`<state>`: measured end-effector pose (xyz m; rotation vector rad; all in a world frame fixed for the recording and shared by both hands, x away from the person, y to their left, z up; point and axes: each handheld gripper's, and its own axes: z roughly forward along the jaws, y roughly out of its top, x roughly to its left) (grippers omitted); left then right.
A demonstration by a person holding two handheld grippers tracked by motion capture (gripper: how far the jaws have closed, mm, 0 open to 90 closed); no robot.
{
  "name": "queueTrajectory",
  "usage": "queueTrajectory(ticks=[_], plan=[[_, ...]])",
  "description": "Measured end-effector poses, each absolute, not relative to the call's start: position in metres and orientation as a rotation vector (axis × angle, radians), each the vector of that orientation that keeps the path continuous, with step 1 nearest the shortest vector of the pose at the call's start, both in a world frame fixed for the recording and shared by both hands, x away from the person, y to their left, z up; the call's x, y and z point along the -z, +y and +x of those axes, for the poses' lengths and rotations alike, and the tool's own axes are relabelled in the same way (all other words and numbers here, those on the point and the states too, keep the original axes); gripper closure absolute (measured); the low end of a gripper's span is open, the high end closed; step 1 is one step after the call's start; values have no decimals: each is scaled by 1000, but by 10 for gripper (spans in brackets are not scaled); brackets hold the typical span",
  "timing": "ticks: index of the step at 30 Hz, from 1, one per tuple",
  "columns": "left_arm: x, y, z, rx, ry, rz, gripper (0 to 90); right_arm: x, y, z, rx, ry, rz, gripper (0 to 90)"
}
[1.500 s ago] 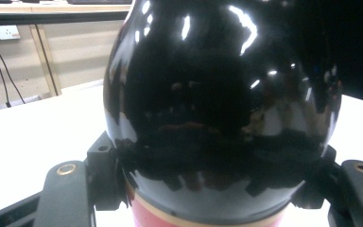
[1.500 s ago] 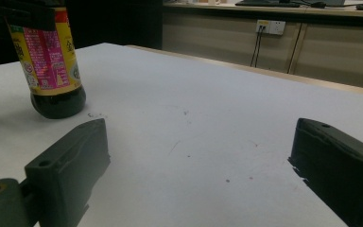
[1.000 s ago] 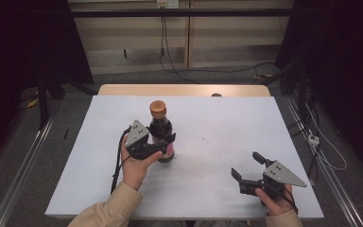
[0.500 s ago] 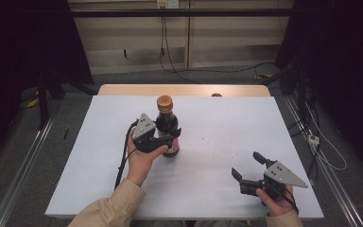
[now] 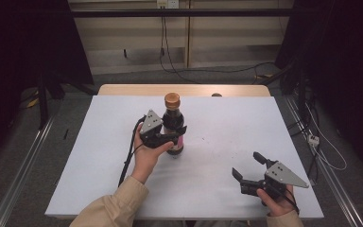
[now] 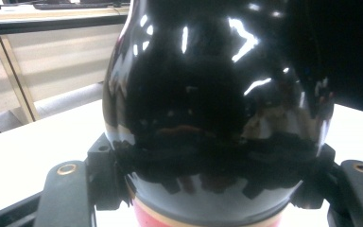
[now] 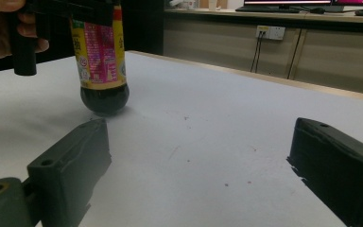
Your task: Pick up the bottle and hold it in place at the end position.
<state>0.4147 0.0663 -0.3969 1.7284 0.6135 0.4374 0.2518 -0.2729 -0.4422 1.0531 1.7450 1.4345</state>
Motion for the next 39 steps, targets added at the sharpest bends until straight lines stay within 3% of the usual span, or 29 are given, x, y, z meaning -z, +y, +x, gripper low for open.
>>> queueTrajectory(ticks=[39], plan=[[402,41,440,-422,581,1736,303,444,-276,251,-1444,1749,1070,58]])
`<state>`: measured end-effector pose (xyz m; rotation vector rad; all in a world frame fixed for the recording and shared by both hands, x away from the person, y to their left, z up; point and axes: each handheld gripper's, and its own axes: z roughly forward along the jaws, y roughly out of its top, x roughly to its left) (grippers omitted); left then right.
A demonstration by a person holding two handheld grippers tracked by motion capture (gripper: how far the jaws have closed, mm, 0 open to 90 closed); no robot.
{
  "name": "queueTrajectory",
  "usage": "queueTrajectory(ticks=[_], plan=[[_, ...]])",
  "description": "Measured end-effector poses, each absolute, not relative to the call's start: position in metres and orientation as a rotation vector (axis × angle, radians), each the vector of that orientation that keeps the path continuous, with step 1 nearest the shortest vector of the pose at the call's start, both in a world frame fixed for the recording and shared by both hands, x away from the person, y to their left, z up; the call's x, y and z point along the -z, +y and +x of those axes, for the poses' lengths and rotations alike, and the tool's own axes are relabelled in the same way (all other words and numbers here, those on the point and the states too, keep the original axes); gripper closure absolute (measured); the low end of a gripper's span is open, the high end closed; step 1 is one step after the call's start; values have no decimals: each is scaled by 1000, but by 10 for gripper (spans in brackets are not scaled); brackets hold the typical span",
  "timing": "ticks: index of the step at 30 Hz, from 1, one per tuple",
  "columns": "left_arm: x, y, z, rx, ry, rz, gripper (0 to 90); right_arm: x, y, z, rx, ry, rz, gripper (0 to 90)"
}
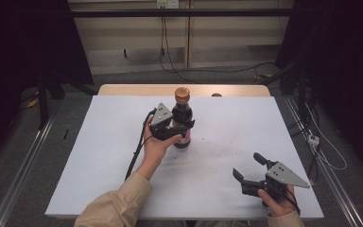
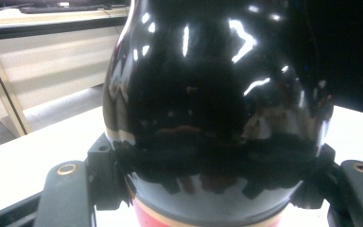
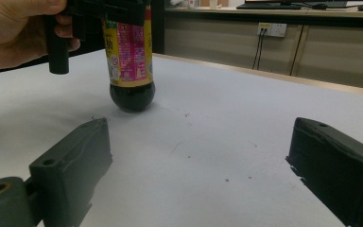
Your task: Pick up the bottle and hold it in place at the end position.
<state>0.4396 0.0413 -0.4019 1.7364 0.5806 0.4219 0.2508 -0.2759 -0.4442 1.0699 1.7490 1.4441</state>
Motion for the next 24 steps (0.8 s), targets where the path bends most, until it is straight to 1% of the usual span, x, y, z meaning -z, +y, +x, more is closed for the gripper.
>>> queueTrajectory(ticks=[12,24], plan=[[402,35,444,-420,550,1744,303,445,-276,250,-1443,1748,1077,58],[408,32,449,-411,561,1746,303,446,-278,250,-1444,1744,1081,58]])
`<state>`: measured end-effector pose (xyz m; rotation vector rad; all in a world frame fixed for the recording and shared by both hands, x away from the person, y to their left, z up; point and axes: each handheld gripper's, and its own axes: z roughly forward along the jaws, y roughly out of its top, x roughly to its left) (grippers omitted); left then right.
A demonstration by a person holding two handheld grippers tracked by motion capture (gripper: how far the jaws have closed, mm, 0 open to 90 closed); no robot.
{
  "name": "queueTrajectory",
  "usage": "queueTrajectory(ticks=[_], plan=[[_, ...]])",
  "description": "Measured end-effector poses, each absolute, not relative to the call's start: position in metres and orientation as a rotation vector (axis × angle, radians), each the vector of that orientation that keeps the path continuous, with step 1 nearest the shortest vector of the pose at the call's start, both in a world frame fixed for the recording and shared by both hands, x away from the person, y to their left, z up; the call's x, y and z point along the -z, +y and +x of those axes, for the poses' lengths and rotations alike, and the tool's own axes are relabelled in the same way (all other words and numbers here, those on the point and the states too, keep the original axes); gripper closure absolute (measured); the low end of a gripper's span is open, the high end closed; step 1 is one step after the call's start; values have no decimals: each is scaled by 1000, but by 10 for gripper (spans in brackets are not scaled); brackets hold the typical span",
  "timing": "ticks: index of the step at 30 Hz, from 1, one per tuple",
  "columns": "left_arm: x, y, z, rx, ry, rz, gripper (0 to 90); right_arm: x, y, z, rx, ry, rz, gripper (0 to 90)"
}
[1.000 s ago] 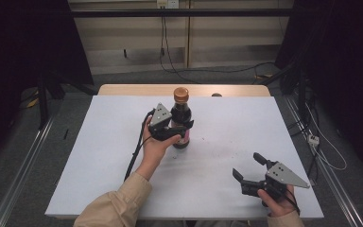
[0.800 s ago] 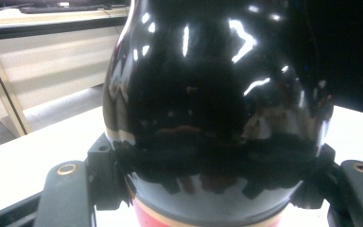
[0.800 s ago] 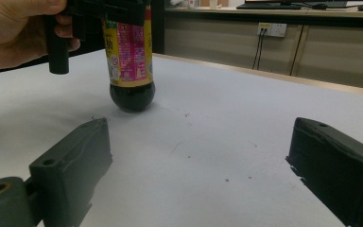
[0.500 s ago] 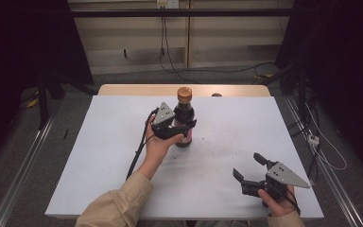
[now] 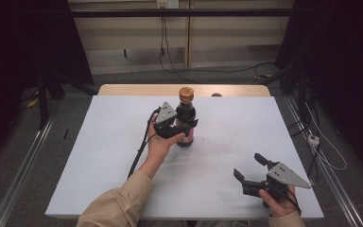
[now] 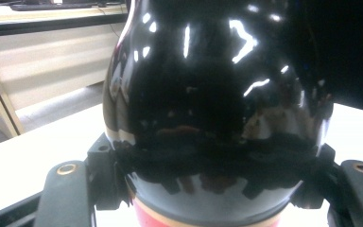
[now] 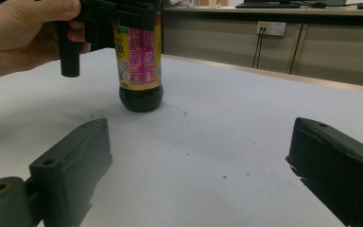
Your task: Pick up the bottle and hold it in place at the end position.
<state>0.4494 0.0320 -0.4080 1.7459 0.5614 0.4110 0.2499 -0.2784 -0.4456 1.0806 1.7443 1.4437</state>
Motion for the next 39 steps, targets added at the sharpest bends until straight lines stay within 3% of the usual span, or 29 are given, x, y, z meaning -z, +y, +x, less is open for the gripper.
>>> queueTrajectory(ticks=[19,39], plan=[[406,41,457,-325,504,1789,298,447,-276,250,-1432,1767,1084,59],[409,37,446,-373,542,1767,252,445,-266,256,-1440,1798,1088,58]])
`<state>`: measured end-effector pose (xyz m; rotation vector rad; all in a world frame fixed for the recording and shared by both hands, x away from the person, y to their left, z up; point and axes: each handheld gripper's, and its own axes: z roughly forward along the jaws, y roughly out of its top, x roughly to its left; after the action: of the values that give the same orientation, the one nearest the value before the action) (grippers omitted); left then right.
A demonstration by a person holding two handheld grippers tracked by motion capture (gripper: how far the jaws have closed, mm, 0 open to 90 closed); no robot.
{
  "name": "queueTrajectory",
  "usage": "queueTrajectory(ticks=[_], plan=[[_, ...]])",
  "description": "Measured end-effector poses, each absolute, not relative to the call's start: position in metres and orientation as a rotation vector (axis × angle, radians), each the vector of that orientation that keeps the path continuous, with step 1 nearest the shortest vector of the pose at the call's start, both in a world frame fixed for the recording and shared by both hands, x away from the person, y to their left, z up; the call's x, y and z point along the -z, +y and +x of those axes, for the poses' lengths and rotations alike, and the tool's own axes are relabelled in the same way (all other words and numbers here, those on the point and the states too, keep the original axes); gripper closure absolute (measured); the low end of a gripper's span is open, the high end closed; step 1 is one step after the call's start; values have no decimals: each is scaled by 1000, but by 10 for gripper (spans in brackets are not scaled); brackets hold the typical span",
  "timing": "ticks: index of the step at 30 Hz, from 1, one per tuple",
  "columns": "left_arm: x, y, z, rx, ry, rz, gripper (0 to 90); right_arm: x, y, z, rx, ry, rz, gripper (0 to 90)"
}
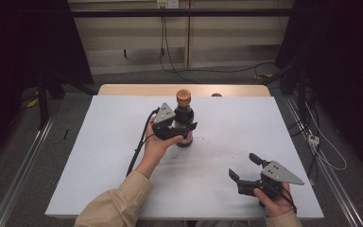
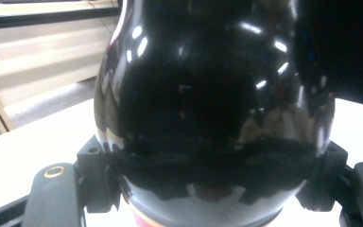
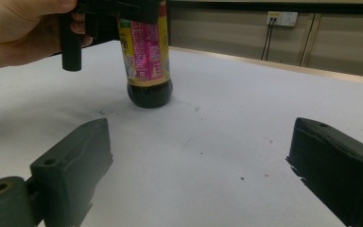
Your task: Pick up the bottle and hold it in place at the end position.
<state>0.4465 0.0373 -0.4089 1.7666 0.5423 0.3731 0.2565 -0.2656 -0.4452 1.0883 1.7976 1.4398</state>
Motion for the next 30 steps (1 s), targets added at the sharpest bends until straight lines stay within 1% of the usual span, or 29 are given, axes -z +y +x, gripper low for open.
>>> queueTrajectory(ticks=[3,12,20,30], plan=[[410,39,446,-390,534,1770,294,444,-262,261,-1431,1826,1092,52],[412,40,445,-403,523,1762,297,434,-256,272,-1426,1836,1088,46],[412,40,445,-401,538,1749,299,424,-254,283,-1445,1843,1150,44],[413,40,445,-390,544,1746,302,413,-239,305,-1481,1853,1217,54]])
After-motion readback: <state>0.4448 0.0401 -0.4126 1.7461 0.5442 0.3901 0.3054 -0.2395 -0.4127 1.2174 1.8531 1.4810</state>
